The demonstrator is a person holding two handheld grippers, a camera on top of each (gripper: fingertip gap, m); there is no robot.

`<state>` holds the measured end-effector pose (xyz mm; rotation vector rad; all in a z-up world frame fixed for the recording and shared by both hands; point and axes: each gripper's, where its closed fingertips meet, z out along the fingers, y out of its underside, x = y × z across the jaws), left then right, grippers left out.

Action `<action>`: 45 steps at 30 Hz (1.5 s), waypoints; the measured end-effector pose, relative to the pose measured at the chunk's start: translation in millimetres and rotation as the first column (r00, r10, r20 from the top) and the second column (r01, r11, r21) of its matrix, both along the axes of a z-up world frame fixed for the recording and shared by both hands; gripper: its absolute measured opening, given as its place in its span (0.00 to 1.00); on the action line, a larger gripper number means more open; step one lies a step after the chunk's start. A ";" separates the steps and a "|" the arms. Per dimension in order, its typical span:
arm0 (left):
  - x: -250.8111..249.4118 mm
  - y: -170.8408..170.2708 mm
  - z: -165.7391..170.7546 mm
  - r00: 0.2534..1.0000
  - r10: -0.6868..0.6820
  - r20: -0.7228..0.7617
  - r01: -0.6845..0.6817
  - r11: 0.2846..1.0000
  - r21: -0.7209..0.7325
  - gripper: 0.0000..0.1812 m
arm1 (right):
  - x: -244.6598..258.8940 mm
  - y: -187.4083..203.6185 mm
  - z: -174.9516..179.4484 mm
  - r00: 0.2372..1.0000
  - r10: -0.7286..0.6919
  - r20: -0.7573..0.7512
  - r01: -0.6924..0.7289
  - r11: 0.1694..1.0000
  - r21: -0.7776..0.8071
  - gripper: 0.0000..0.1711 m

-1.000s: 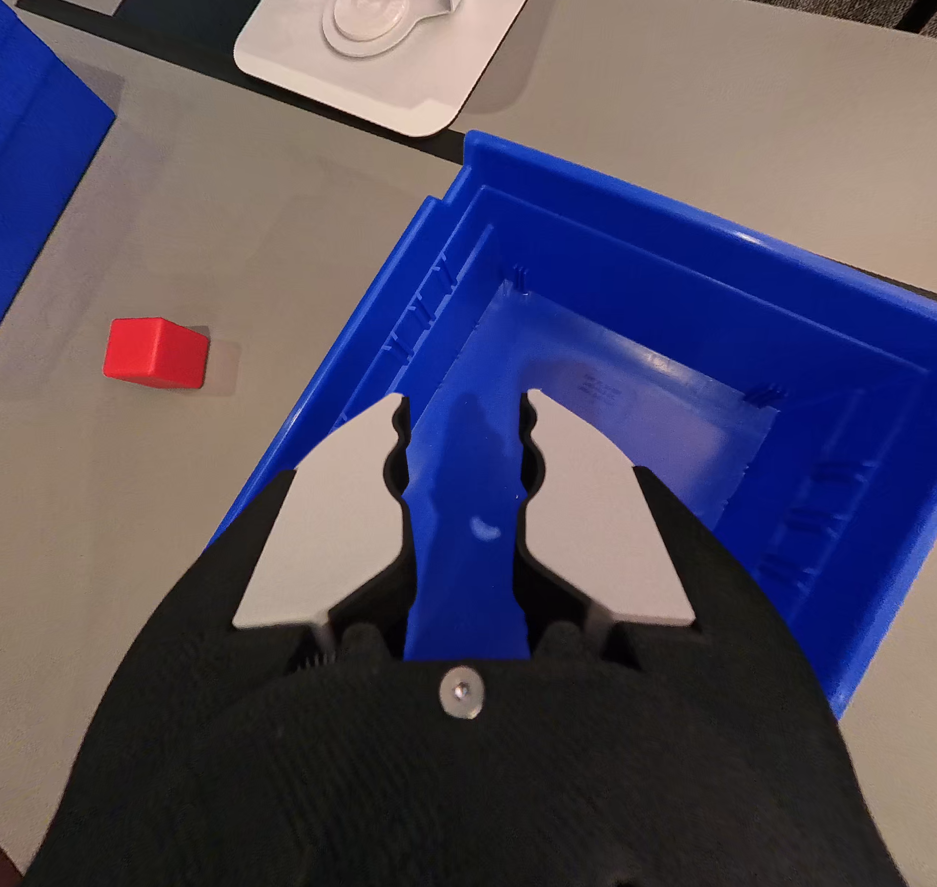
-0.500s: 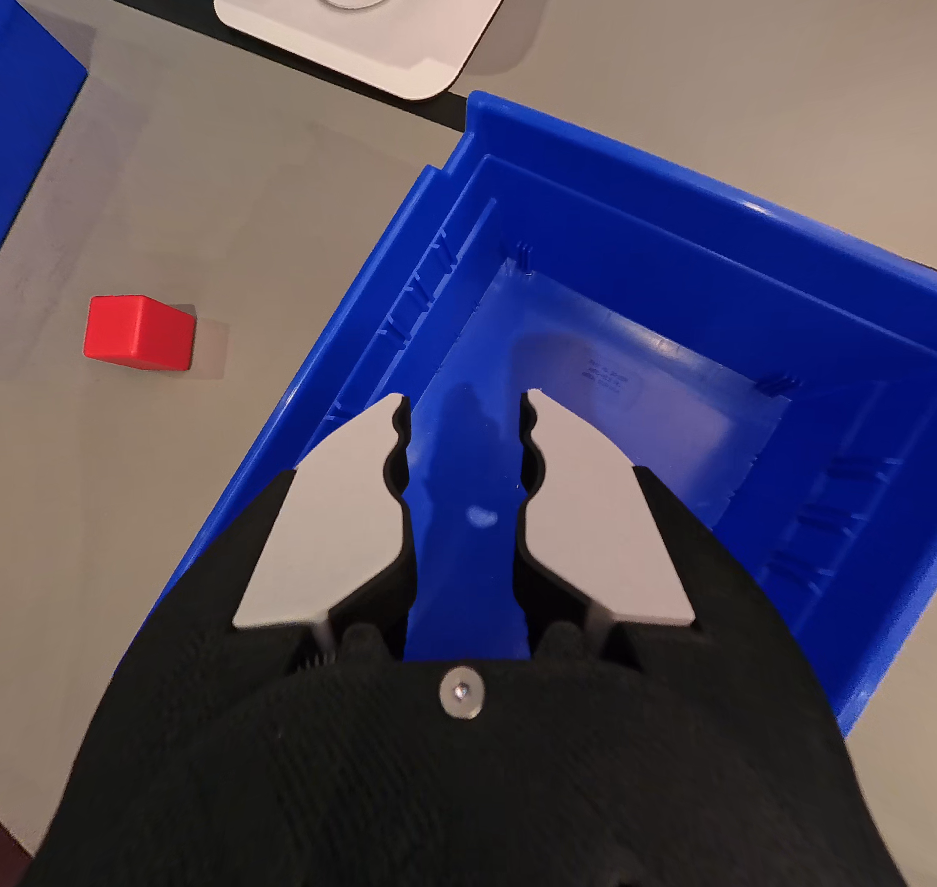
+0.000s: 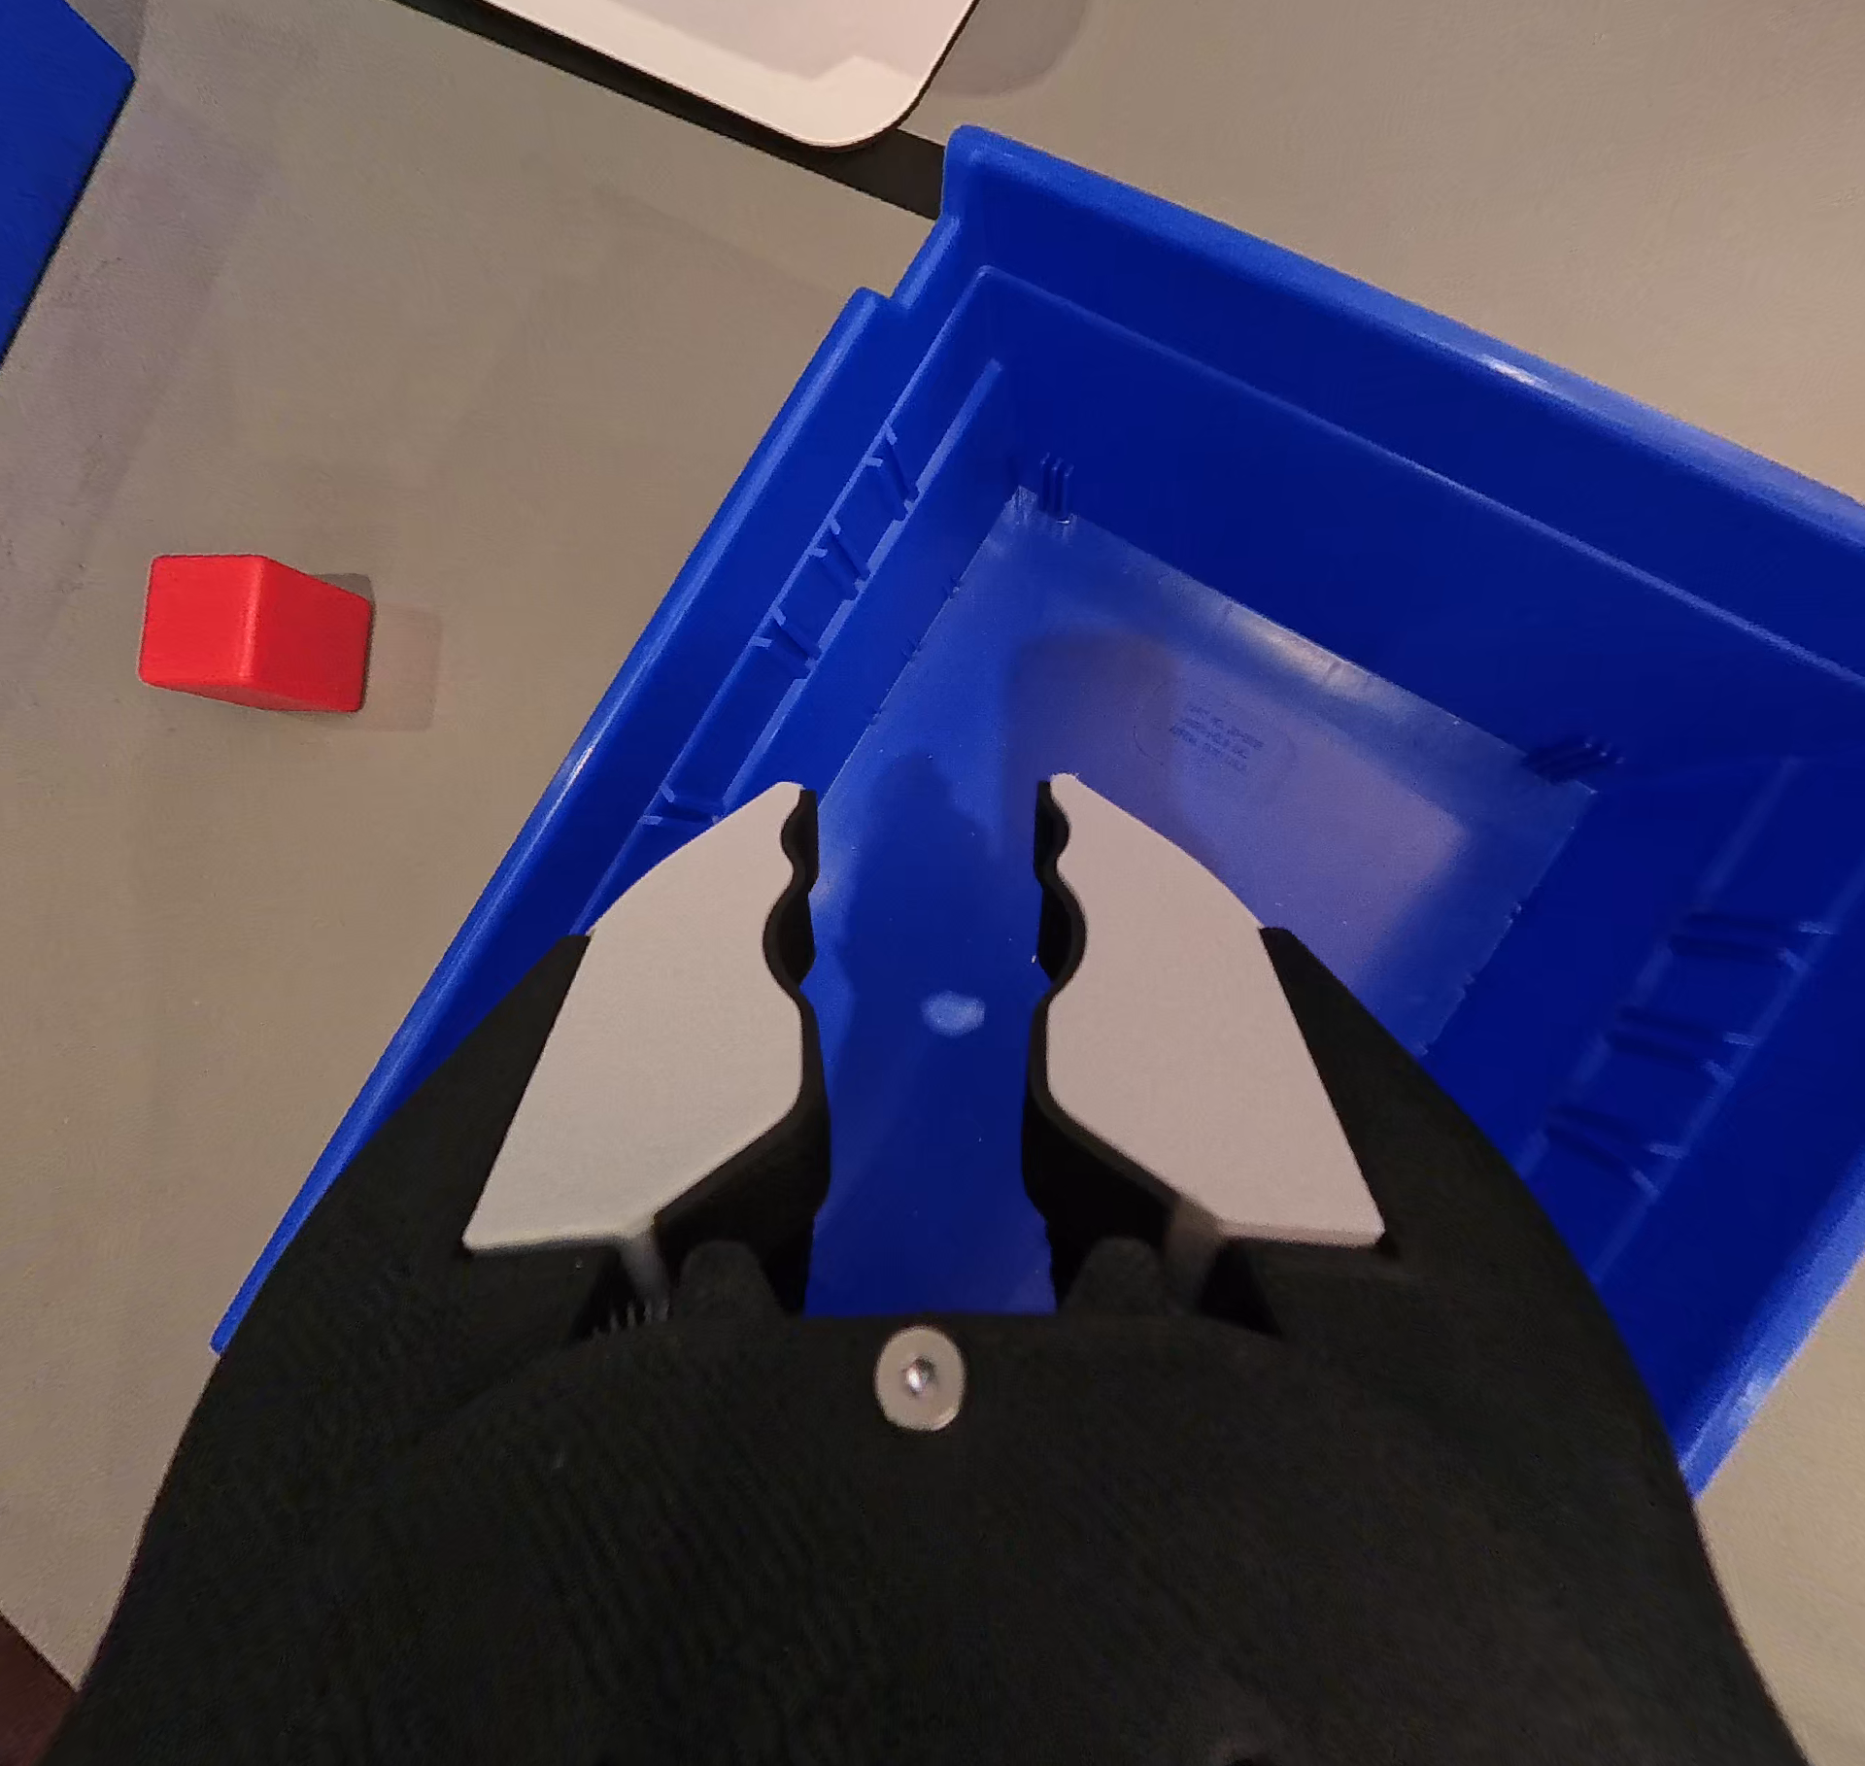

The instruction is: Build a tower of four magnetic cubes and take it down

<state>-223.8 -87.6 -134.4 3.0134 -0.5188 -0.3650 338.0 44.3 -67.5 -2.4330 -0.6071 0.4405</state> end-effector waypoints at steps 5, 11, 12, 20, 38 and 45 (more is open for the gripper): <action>18.2 -3.5 -6.5 0.994 -0.100 0.042 0.103 0.993 -0.053 0.30 | -0.3 -1.5 -2.1 1.000 0.006 0.007 -0.006 1.000 -0.010 0.25; 12.3 -2.3 7.2 0.990 -0.127 0.065 0.126 0.992 0.020 0.35 | -2.2 -1.7 -3.9 1.000 0.016 0.011 -0.016 1.000 -0.016 0.25; 9.0 -3.0 10.5 0.993 -0.102 0.059 0.100 0.994 0.032 0.38 | -2.4 -1.7 -4.4 1.000 0.017 0.011 -0.017 1.000 -0.018 0.25; -5.8 -17.2 19.2 0.987 0.164 0.004 -0.164 0.986 0.016 0.46 | -2.2 -1.8 -5.8 1.000 0.016 0.020 -0.015 1.000 -0.022 0.25; 3.3 -20.0 -11.4 0.955 0.287 0.079 -0.274 0.951 -0.143 0.32 | -4.0 -4.1 -15.7 0.998 0.027 0.059 -0.023 0.998 -0.057 0.25; 21.2 -2.9 -3.5 0.957 0.240 0.165 -0.228 0.970 -0.090 0.32 | -2.3 -4.2 -19.1 0.998 0.025 0.061 -0.021 0.997 -0.070 0.25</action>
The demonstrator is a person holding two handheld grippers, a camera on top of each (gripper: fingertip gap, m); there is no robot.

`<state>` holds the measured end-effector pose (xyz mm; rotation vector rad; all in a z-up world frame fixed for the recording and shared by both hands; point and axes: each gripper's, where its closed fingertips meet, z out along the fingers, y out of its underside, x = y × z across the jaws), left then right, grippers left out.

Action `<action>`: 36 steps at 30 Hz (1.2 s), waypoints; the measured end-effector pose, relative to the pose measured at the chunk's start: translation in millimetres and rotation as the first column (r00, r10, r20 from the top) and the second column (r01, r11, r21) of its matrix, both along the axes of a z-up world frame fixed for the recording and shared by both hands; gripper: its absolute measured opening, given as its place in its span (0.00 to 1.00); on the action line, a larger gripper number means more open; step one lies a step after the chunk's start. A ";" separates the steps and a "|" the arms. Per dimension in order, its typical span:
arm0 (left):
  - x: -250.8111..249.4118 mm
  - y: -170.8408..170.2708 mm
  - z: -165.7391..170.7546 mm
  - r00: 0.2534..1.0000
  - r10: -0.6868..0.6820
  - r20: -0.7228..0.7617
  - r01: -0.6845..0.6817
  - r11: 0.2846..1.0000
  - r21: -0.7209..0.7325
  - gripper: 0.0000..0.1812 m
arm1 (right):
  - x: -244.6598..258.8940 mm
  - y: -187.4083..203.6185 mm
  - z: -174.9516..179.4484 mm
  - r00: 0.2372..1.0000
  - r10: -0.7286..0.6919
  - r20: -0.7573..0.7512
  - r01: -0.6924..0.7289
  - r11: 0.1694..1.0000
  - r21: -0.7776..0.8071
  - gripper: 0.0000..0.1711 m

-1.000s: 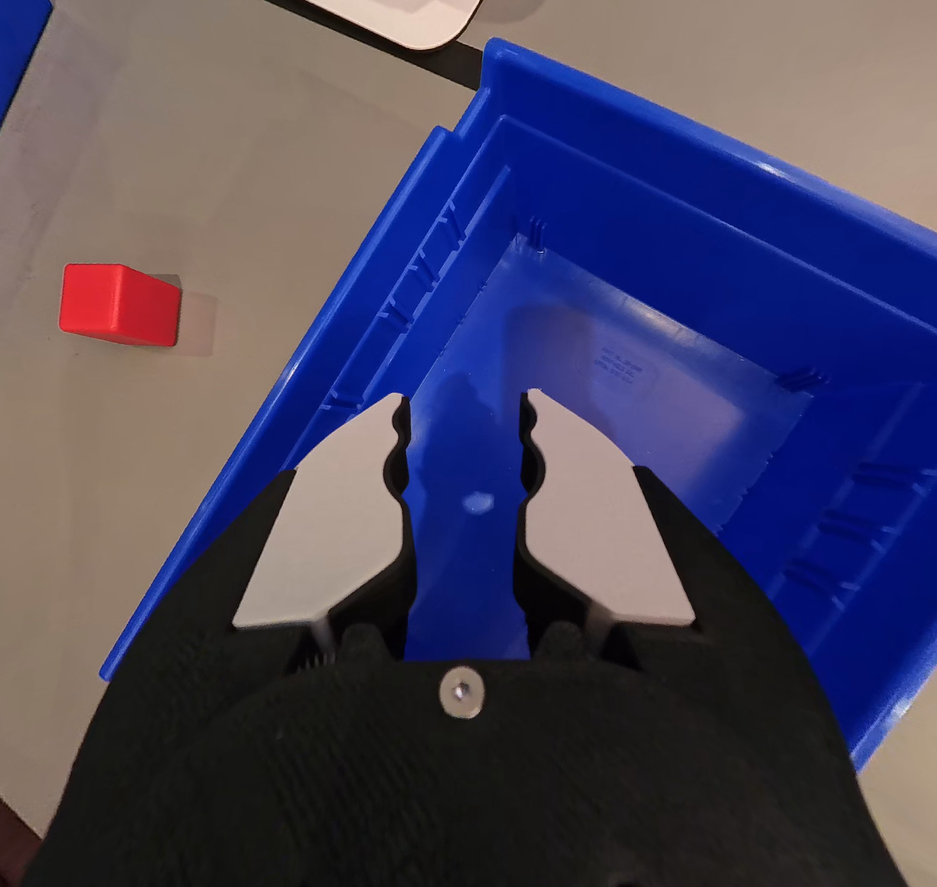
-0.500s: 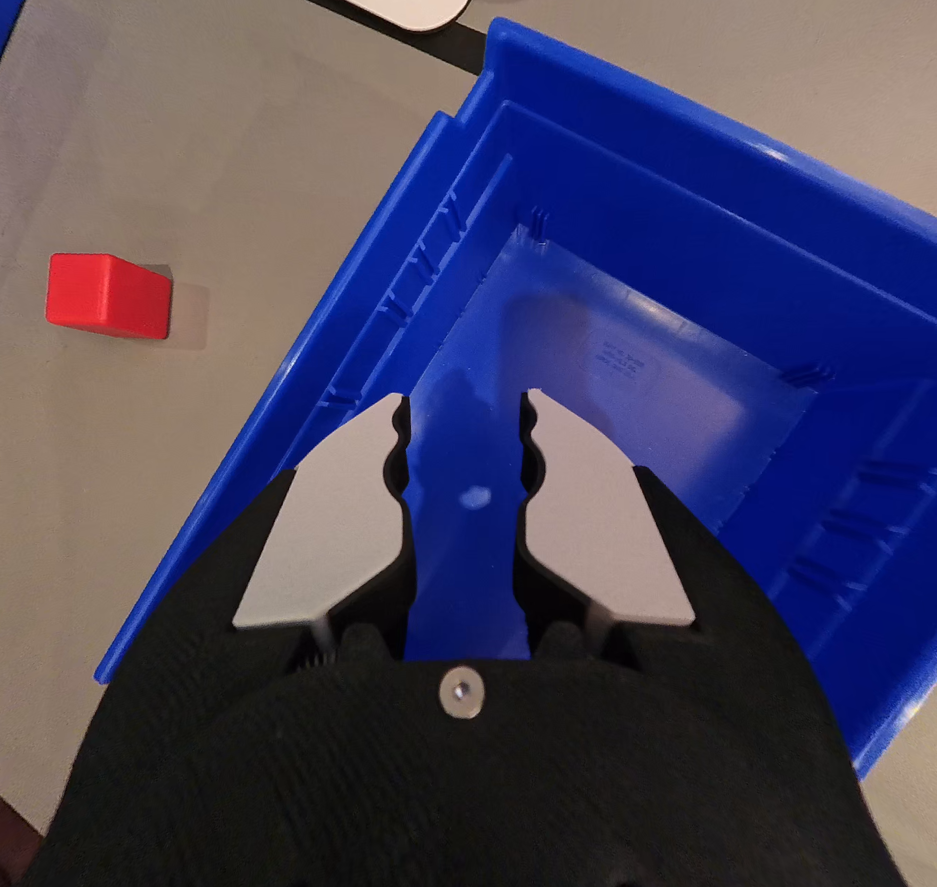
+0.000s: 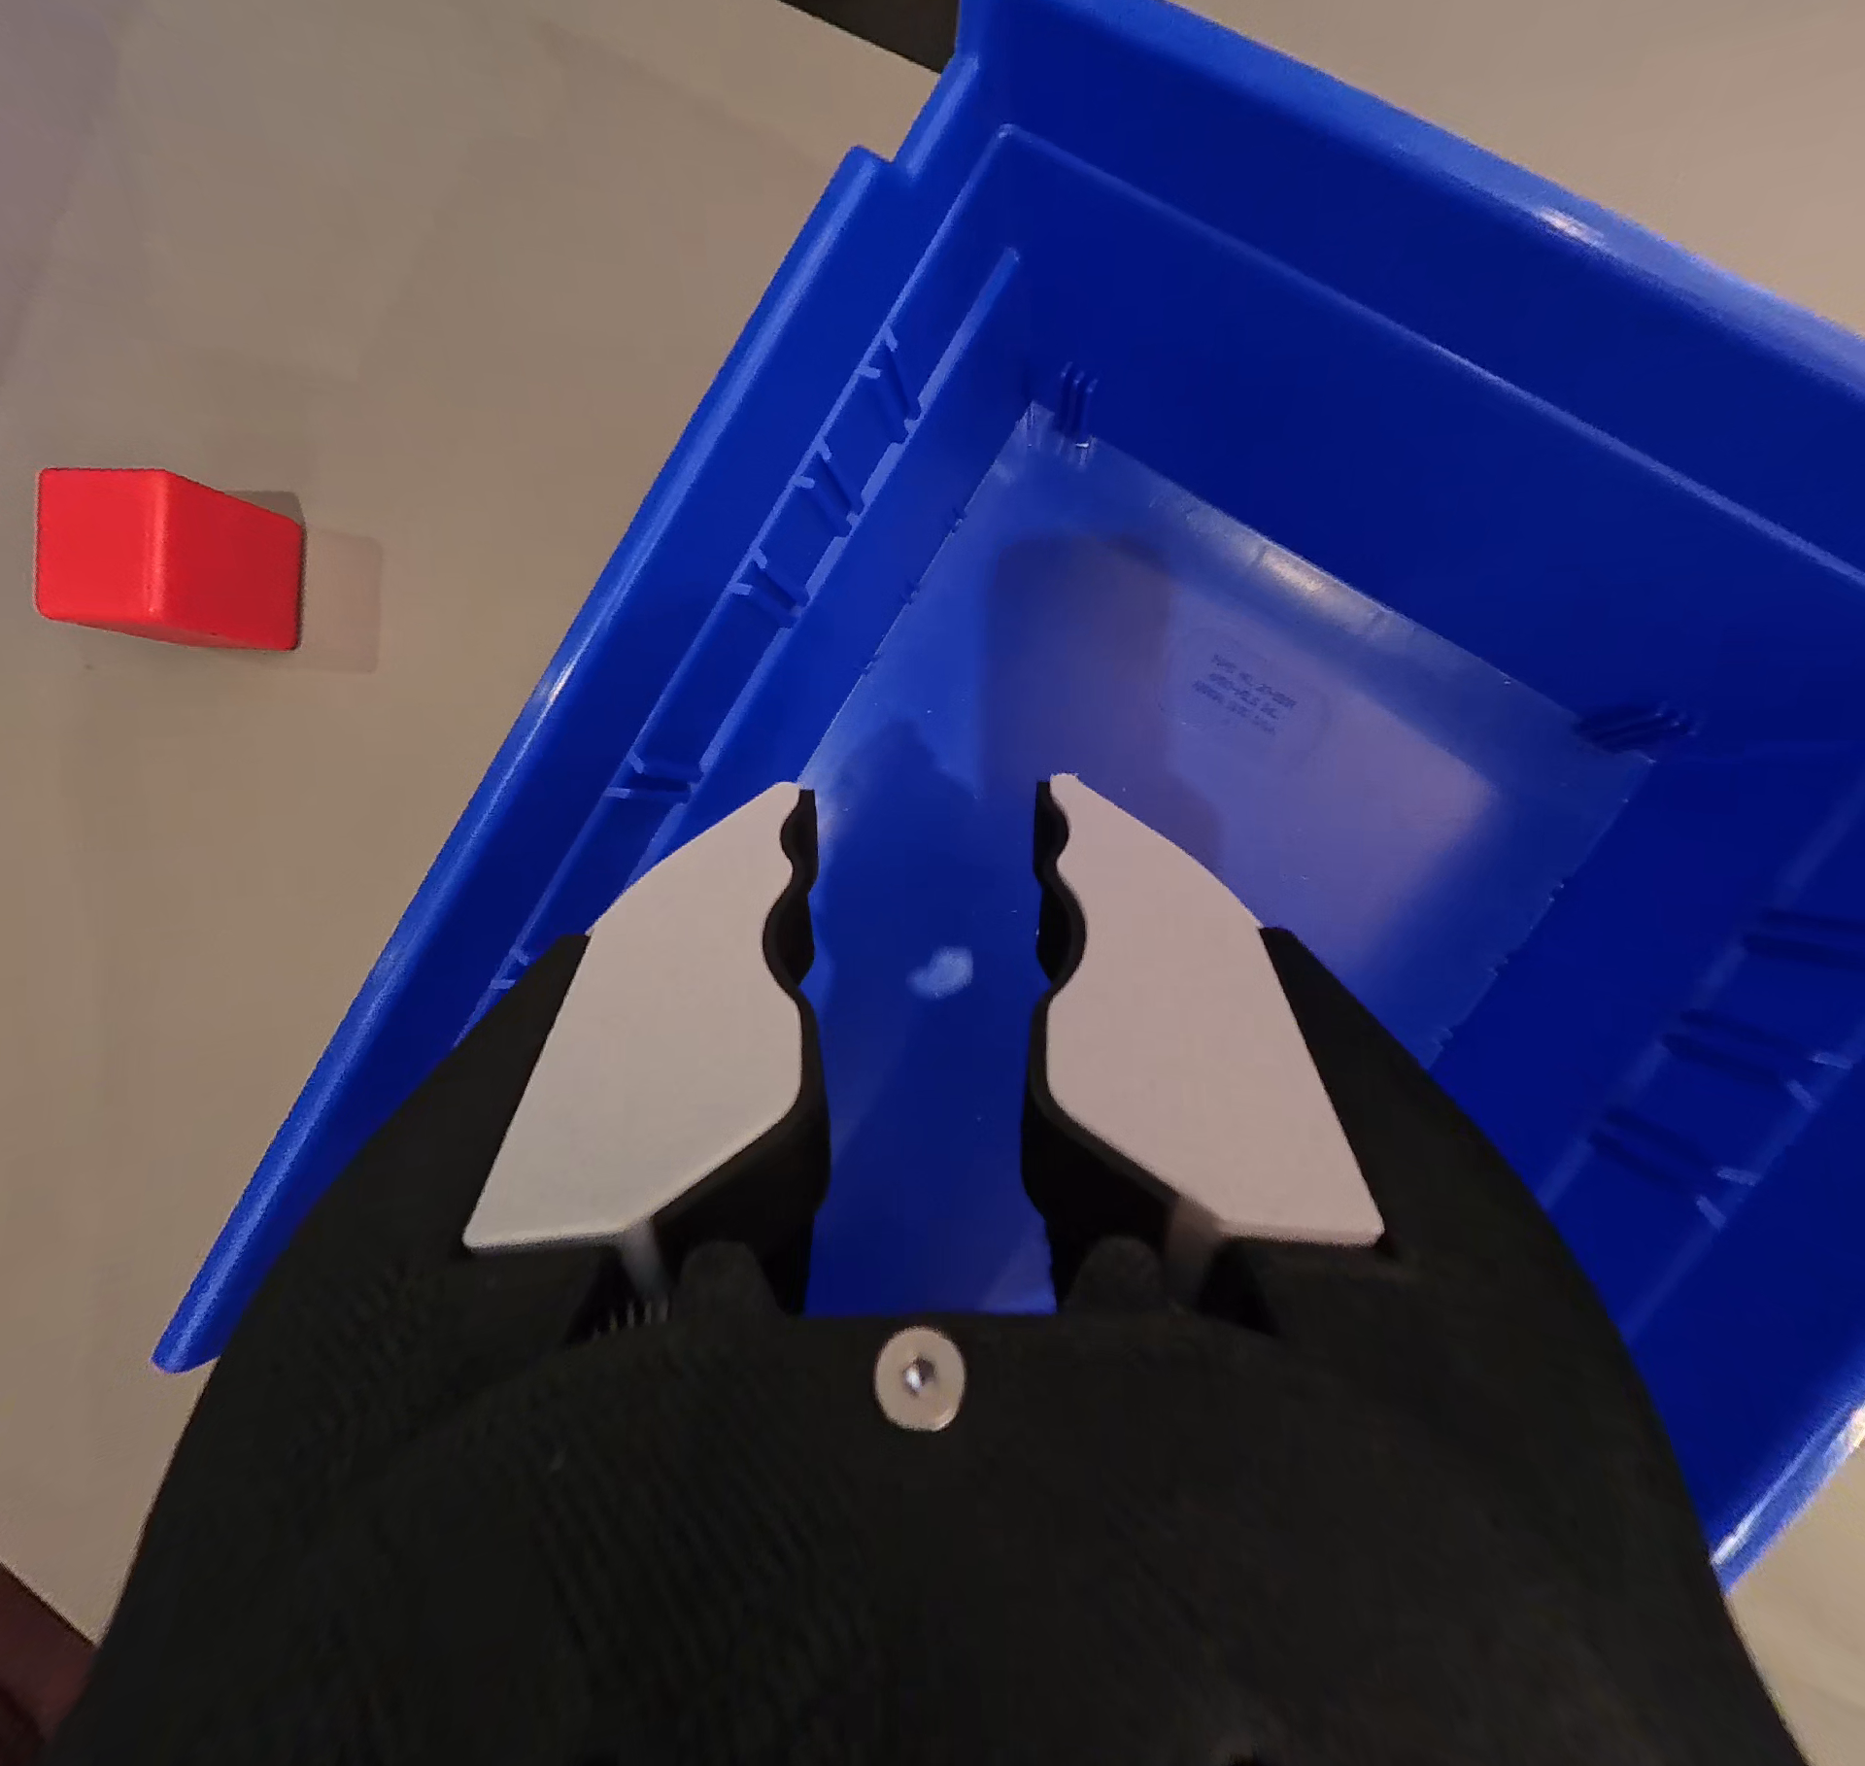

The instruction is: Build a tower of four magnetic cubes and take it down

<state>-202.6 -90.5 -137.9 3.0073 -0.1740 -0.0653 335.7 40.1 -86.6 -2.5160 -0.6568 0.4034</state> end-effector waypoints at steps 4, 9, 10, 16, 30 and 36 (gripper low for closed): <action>9.5 9.2 27.4 0.999 -0.030 0.043 0.024 0.992 0.127 0.31 | 1.7 0.7 -1.2 1.000 -0.005 0.000 0.005 1.000 -0.003 0.25; 31.7 17.8 87.7 0.989 -0.138 0.049 0.108 0.916 0.386 0.31 | 3.3 1.0 -4.7 1.000 -0.010 0.008 0.010 1.000 -0.013 0.25; 42.3 18.1 101.3 0.982 -0.184 0.050 0.144 0.886 0.441 0.31 | 3.5 0.9 -5.4 1.000 -0.010 0.011 0.010 1.000 -0.016 0.25; 161.0 10.0 162.3 0.758 -0.652 -0.013 0.467 0.528 0.709 0.31 | 4.1 -0.2 -8.4 1.000 -0.003 0.023 0.003 1.000 -0.028 0.25; 291.7 54.1 49.0 0.428 -0.901 -0.073 0.826 0.358 0.435 0.30 | 6.6 -0.2 6.7 1.000 0.007 -0.002 -0.007 1.000 0.004 0.25; 300.5 60.0 40.8 0.414 -0.908 -0.069 0.856 0.363 0.368 0.30 | 9.2 -1.1 4.9 1.000 0.001 -0.023 -0.001 1.000 -0.006 0.25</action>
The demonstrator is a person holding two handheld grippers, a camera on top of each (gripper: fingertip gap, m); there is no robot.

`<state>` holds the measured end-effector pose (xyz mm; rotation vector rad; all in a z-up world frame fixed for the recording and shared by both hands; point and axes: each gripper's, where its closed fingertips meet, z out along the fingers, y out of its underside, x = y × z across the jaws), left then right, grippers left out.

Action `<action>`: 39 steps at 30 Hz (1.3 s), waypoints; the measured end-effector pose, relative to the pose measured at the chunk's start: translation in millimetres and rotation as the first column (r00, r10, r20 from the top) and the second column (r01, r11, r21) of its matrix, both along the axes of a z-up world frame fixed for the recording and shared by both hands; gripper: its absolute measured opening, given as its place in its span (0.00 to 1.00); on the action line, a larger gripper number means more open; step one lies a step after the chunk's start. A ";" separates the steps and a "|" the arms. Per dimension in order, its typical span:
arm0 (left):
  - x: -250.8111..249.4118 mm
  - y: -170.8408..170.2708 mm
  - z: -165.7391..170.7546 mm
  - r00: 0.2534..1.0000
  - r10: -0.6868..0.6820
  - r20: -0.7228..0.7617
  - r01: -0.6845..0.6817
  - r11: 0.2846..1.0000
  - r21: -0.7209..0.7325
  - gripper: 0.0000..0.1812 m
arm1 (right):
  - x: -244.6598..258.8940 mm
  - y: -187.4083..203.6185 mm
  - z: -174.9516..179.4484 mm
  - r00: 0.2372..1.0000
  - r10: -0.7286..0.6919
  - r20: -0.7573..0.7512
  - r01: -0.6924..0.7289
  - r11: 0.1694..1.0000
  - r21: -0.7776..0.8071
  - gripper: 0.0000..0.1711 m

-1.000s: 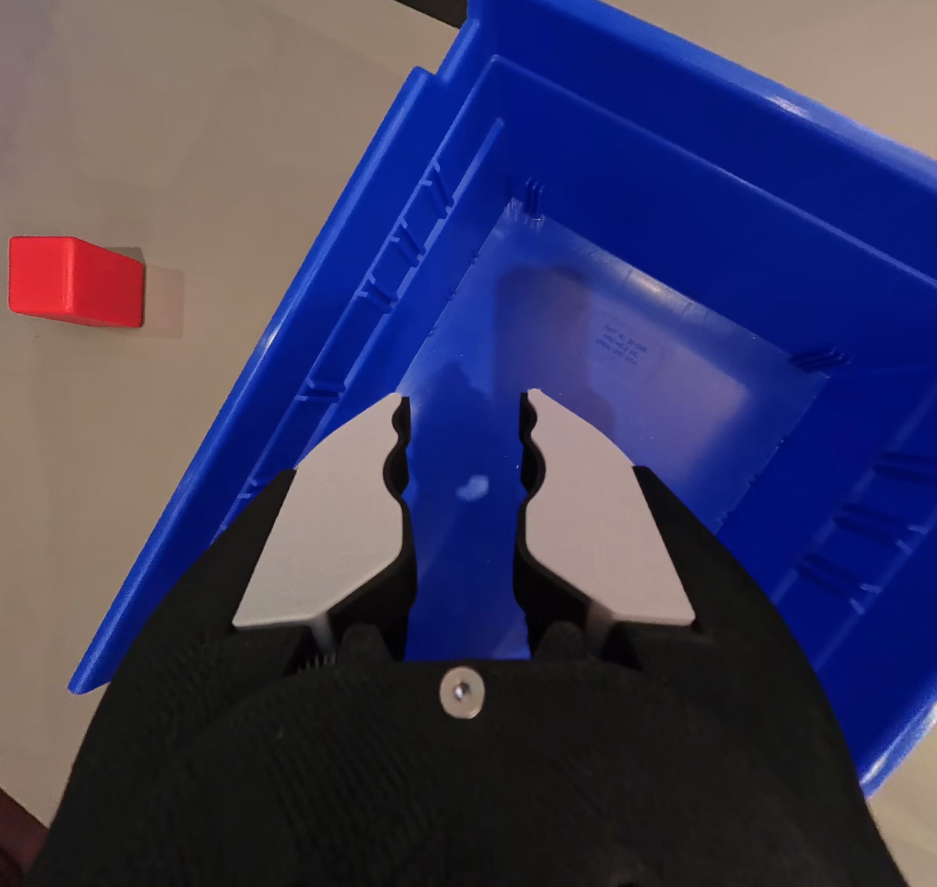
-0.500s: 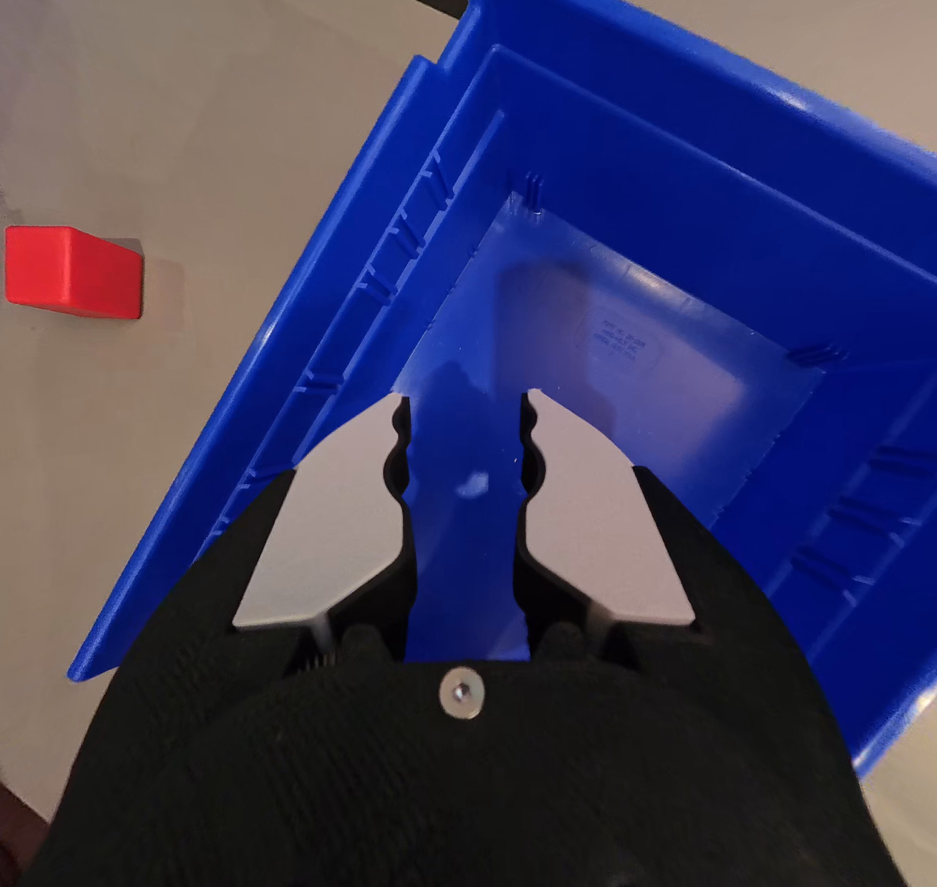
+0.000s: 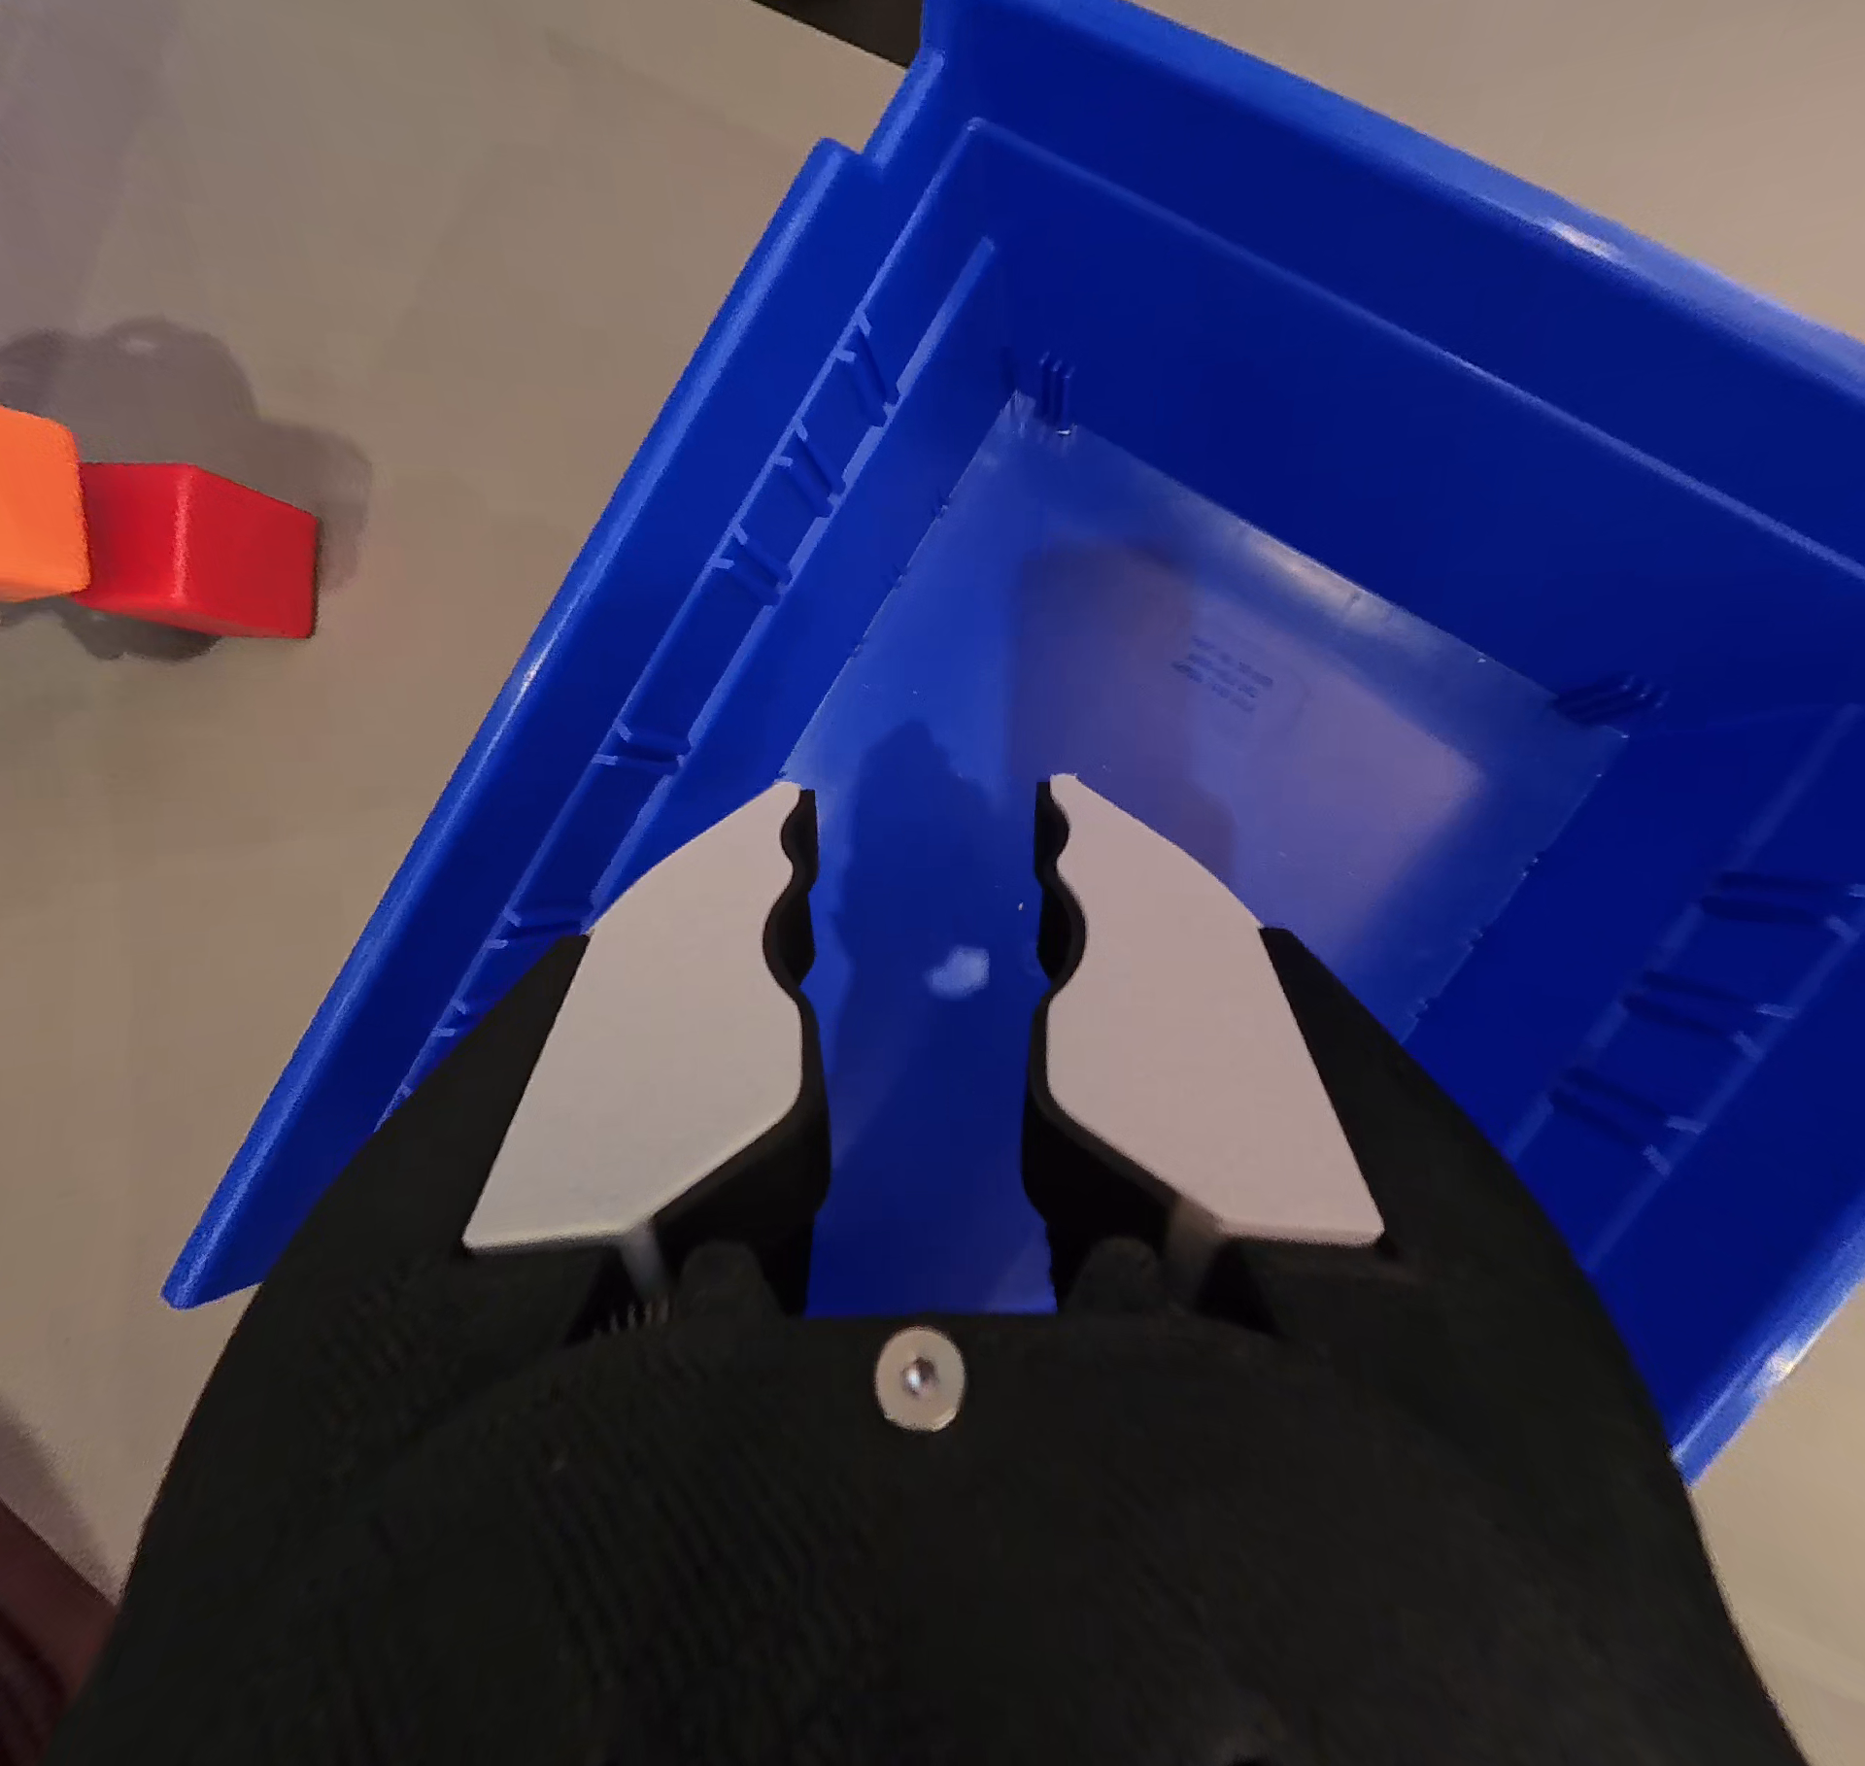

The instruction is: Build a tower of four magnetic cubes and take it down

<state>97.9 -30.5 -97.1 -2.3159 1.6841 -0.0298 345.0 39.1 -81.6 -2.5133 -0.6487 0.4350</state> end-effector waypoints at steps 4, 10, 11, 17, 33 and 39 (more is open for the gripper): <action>-1.2 2.9 -4.9 0.996 -0.028 -0.081 0.029 0.999 0.018 0.30 | 2.4 -0.9 -3.2 1.000 -0.003 -0.005 0.003 1.000 -0.019 0.25; 2.9 5.4 -9.9 0.994 -0.037 -0.106 0.037 0.999 0.005 0.29 | 4.2 -1.2 -4.3 1.000 -0.005 -0.014 0.004 1.000 -0.027 0.25; 3.9 5.8 -10.0 0.994 -0.038 -0.104 0.038 0.999 -0.001 0.29 | 4.4 -1.5 -4.3 1.000 -0.006 -0.020 0.005 1.000 -0.029 0.25; 6.4 7.7 -11.0 0.990 -0.063 -0.126 0.055 0.996 -0.065 0.29 | 7.1 -2.9 -9.3 1.000 -0.012 -0.027 0.011 0.998 -0.054 0.25; -32.4 15.9 178.6 0.822 -0.170 0.544 -0.140 0.865 0.482 0.35 | 17.1 2.4 8.9 0.996 -0.045 -0.080 0.047 0.999 0.022 0.25; -145.9 29.0 196.1 0.836 -0.098 0.540 -0.363 0.640 0.678 0.34 | 16.3 2.8 7.1 0.997 -0.042 -0.070 0.043 0.999 0.020 0.25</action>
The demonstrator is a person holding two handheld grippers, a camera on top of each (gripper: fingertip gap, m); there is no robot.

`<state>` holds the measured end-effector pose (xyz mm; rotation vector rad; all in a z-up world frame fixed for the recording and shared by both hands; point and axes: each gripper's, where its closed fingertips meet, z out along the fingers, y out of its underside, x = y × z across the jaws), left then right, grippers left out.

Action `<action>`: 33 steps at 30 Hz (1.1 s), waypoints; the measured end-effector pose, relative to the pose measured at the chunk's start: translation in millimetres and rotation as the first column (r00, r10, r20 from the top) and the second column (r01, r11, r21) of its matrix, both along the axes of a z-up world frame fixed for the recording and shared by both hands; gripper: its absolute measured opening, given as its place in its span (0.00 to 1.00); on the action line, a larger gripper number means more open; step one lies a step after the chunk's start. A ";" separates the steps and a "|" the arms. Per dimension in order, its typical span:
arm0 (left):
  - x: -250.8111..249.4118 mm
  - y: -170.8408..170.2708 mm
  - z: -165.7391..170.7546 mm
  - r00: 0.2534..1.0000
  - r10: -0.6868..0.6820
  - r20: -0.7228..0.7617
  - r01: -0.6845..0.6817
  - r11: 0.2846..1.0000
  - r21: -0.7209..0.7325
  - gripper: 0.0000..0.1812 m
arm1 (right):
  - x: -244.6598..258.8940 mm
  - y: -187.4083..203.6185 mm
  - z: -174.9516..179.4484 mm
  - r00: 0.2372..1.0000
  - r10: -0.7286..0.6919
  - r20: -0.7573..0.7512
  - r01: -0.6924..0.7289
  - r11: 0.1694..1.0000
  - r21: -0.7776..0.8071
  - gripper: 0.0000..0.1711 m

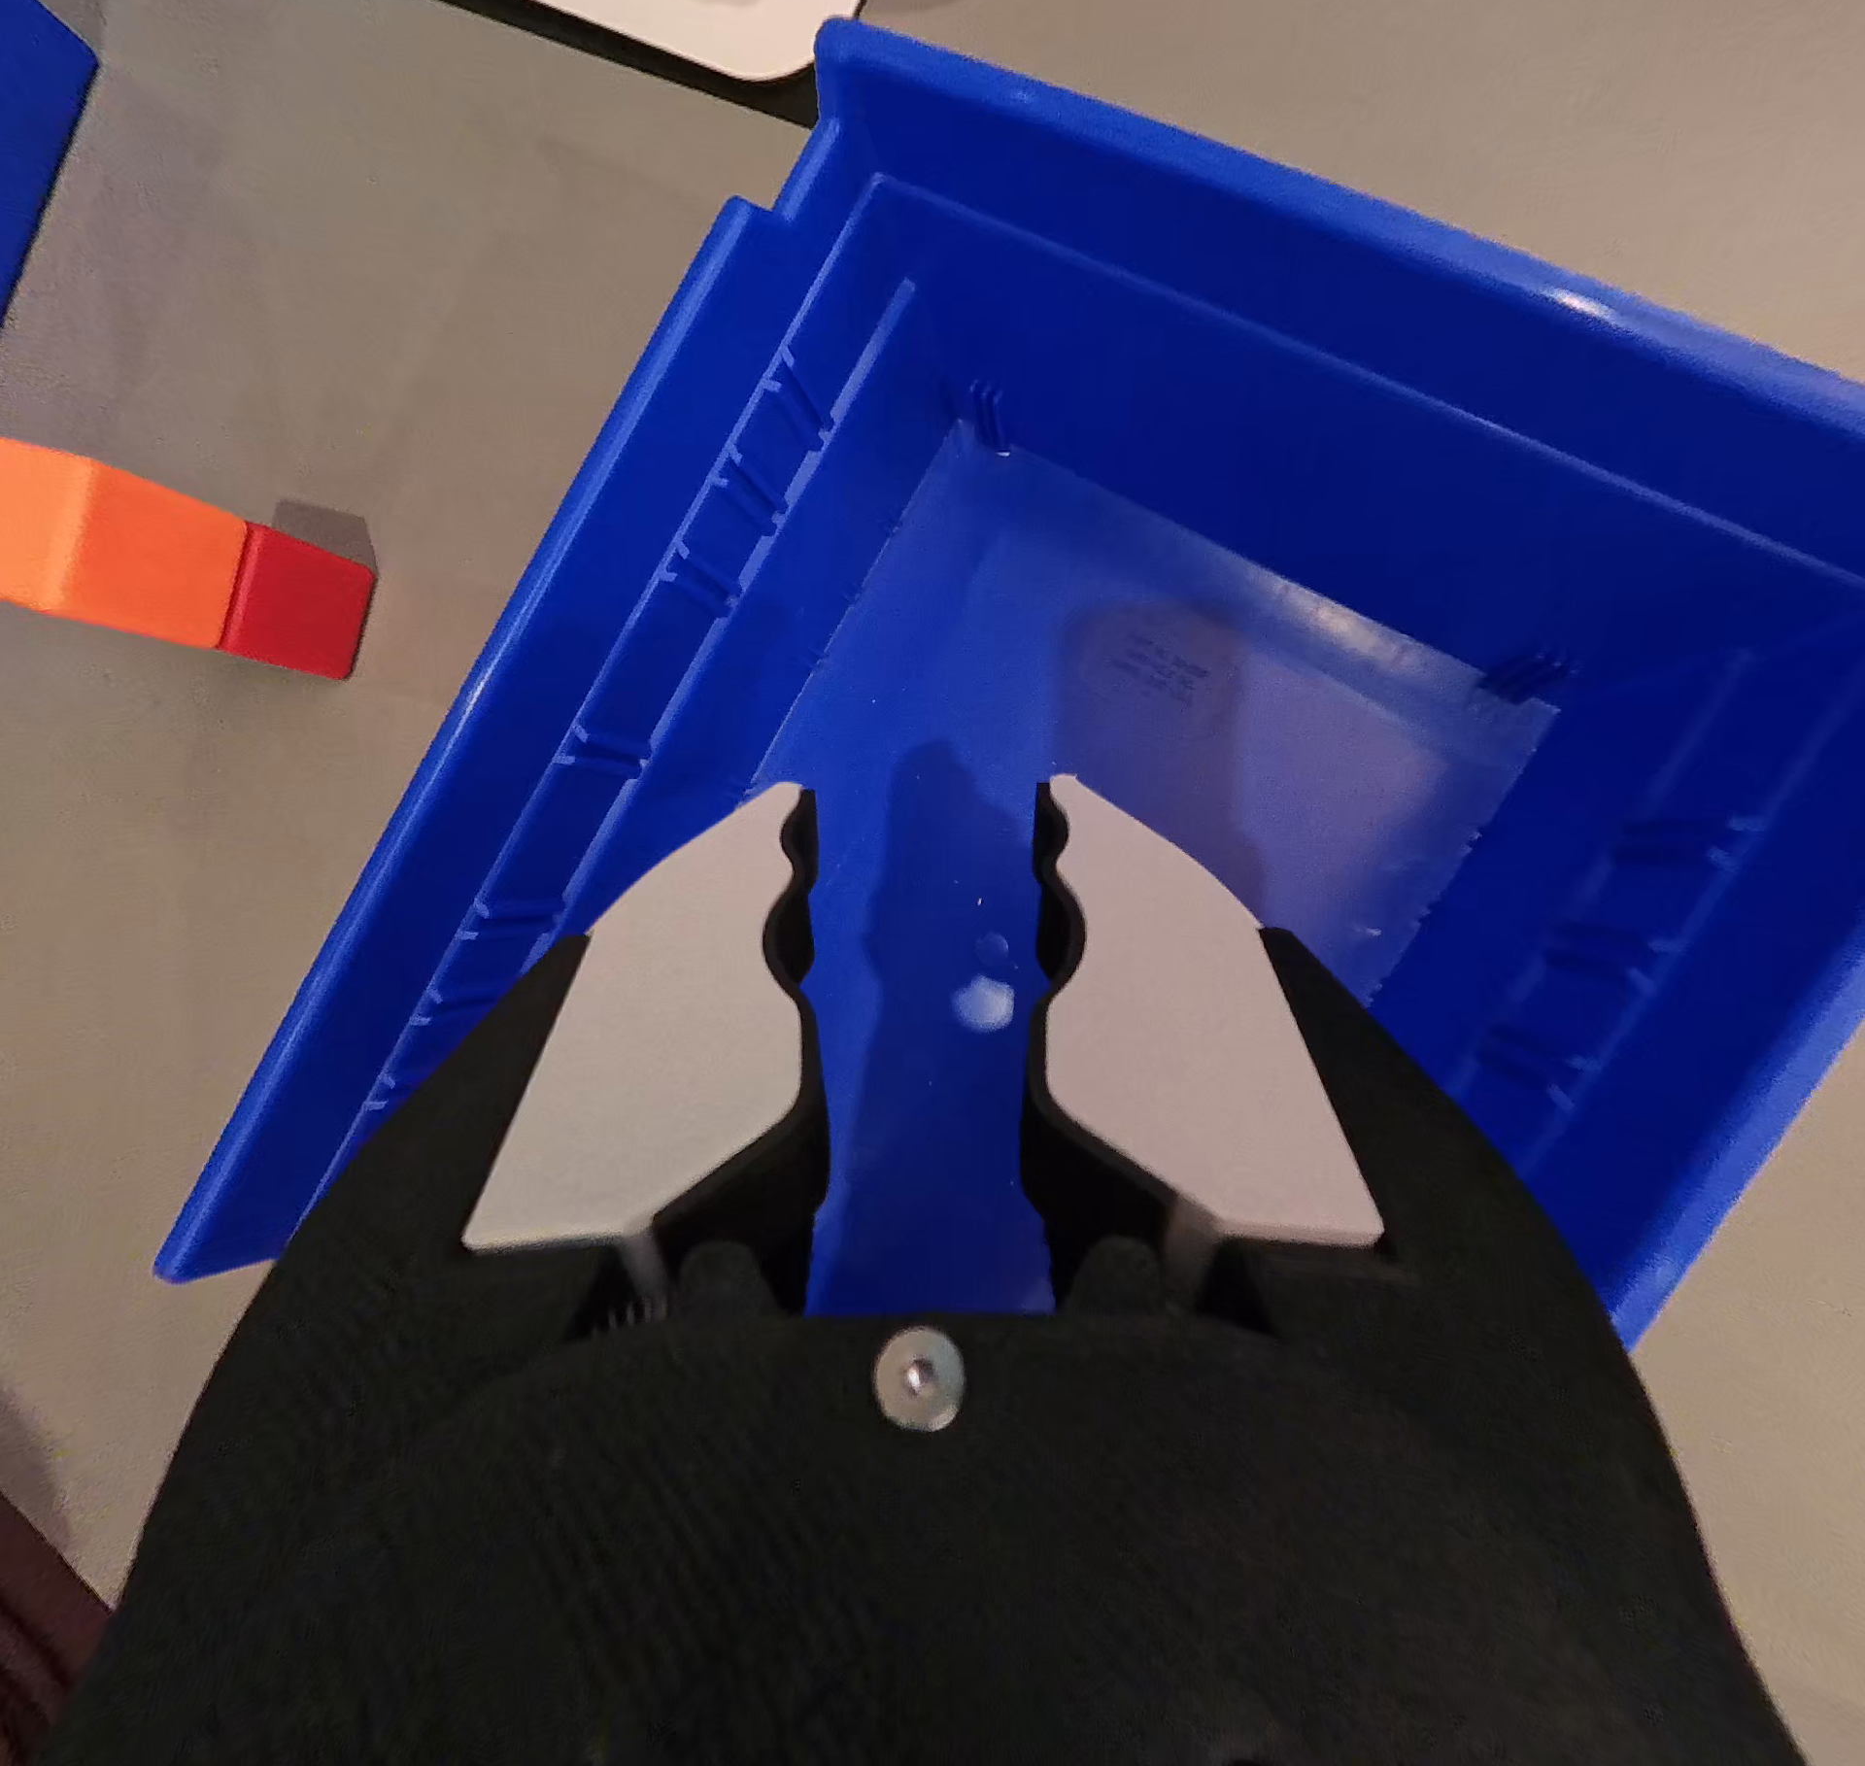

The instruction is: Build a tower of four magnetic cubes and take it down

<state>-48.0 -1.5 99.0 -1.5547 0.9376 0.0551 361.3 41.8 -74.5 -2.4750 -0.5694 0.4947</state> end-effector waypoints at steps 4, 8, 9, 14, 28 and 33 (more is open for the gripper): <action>-58.6 29.8 -61.3 0.975 0.095 -0.203 -0.135 0.971 -0.199 0.33 | -0.2 -0.5 -8.3 1.000 0.003 0.022 -0.003 1.000 -0.026 0.25; -125.7 53.1 -127.5 0.885 0.120 -0.450 -0.315 0.866 -0.389 0.33 | -0.5 -1.6 -12.8 0.999 0.008 0.037 -0.007 0.999 -0.040 0.25; -137.1 54.1 -140.5 0.871 0.099 -0.481 -0.338 0.831 -0.442 0.32 | -0.7 -1.6 -13.4 0.999 0.009 0.037 -0.007 0.999 -0.041 0.25; -179.6 62.2 -179.9 0.808 0.018 -0.589 -0.426 0.708 -0.563 0.31 | 1.8 -0.7 -17.7 0.999 0.002 0.044 0.000 0.999 -0.053 0.25; -203.8 74.3 -230.2 0.736 -0.101 -0.669 -0.523 0.544 -0.657 0.29 | 6.1 -2.9 -23.6 0.999 0.012 0.047 -0.008 0.997 -0.080 0.25; -203.3 76.8 -235.6 0.730 -0.102 -0.676 -0.534 0.533 -0.657 0.28 | 7.1 -3.6 -21.8 0.999 0.014 0.033 -0.012 0.997 -0.079 0.25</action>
